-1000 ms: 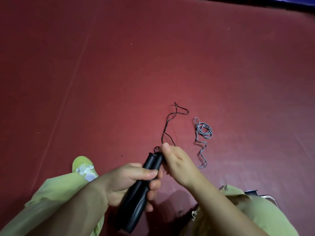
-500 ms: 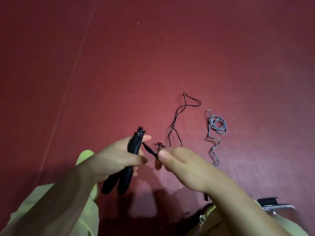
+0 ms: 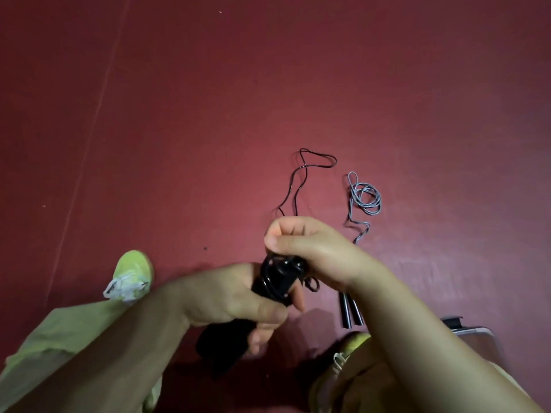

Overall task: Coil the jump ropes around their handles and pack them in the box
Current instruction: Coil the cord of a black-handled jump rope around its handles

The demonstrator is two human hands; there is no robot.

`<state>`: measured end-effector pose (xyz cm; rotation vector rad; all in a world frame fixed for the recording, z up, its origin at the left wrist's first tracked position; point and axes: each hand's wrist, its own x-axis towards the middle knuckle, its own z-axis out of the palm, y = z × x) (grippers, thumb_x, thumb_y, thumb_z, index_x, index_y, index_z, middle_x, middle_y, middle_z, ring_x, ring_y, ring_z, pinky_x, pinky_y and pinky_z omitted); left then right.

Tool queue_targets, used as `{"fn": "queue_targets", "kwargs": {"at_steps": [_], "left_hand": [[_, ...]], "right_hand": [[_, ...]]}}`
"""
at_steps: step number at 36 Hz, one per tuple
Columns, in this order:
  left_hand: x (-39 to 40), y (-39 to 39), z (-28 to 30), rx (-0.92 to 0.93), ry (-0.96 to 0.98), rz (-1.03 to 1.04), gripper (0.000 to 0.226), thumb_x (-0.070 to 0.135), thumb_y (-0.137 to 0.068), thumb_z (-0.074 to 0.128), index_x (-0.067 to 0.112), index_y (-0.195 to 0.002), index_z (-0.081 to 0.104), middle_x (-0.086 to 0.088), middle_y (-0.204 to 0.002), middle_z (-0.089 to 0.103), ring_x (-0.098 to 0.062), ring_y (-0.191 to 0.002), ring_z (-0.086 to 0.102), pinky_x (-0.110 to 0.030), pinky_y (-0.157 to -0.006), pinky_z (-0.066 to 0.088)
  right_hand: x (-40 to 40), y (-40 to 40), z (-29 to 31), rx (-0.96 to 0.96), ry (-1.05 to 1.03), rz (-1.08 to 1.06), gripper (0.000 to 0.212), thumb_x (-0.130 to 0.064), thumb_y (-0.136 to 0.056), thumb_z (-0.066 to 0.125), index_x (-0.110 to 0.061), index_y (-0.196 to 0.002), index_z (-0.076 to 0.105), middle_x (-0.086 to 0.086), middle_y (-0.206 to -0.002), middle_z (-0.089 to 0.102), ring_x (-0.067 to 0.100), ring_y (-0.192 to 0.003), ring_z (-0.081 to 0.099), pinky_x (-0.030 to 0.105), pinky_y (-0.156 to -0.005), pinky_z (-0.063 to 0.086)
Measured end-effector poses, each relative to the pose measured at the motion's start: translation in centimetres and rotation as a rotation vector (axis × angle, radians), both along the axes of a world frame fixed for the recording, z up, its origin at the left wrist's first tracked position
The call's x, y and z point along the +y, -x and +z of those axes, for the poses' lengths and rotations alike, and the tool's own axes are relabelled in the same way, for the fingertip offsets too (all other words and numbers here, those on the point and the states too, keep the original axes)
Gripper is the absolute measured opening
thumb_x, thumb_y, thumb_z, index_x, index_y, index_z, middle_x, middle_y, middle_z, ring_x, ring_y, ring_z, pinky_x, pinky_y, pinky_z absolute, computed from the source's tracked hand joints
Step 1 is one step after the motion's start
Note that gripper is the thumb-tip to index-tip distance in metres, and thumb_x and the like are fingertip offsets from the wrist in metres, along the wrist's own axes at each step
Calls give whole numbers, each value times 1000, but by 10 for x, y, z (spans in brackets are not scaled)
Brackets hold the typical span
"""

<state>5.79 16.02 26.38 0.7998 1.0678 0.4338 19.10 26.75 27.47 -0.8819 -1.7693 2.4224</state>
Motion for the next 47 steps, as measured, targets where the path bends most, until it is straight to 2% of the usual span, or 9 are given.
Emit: {"fn": "queue_targets", "kwargs": {"at_steps": [5,10,16,21,23,28,37,42,47], "left_hand": [[1,9,-4,-440,-17,174,56,38,-70,81,7,-105,50,5,-63,51,-10,-52,53,-30,-56,51],[1,16,-4,-520,8,302,61,37,-67,84,7,-101,44,1,-62,49,-13,-50,51,-30,-52,51],[3,24,-4,-485,71,382,63,34,-61,88,12,-106,50,-2,-64,50,-15,-50,51,-32,-50,50],[2,23,2,-390,106,462,38,22,-73,76,15,-103,54,-2,-61,50,-15,-47,49,-30,-47,47],[3,24,3,-334,125,508,37,20,-76,63,13,-109,49,-1,-59,50,-14,-46,48,-29,-46,45],[6,25,4,-289,112,557,24,22,-74,62,14,-94,51,-1,-59,50,-15,-45,48,-28,-47,45],[8,24,7,-177,62,578,38,33,-75,67,20,-106,49,0,-59,50,-15,-47,49,-29,-47,45],[10,20,9,-147,53,586,48,44,-67,60,21,-107,50,0,-61,48,-15,-46,47,-28,-49,45],[10,19,7,-55,60,602,28,37,-87,55,16,-106,52,0,-59,49,-15,-45,47,-27,-47,44]], "right_hand": [[1,0,-10,62,46,-148,29,-40,-87,51,-17,-69,57,7,-47,42,20,-47,32,24,-44,20],[4,-1,-8,98,-79,-124,25,-37,-88,53,-20,-94,71,20,-70,46,28,-60,30,39,-50,15],[4,-3,-9,31,-210,-93,24,-31,-88,50,-20,-95,70,-6,-51,44,7,-47,37,16,-45,32],[1,0,-14,-73,-286,-36,23,-35,-89,53,-21,-100,68,-2,-61,48,4,-50,41,16,-47,36],[-2,1,-14,-100,-328,-26,10,-25,-97,55,-21,-93,64,-9,-57,48,0,-46,40,14,-46,35],[-7,6,-17,-132,-387,-151,19,-19,-94,58,-17,-76,56,-14,-47,48,0,-41,37,14,-41,32],[-19,14,-25,-187,-382,-312,37,-34,-88,65,-15,-63,45,-2,-53,38,10,-47,31,24,-45,29],[-19,16,-23,-242,-282,-309,46,-37,-88,65,-19,-54,40,-11,-41,36,5,-39,28,17,-38,26],[-11,11,-11,-301,-332,-137,49,-48,-94,49,-7,-68,52,-3,-49,43,6,-38,33,17,-39,28]]}}
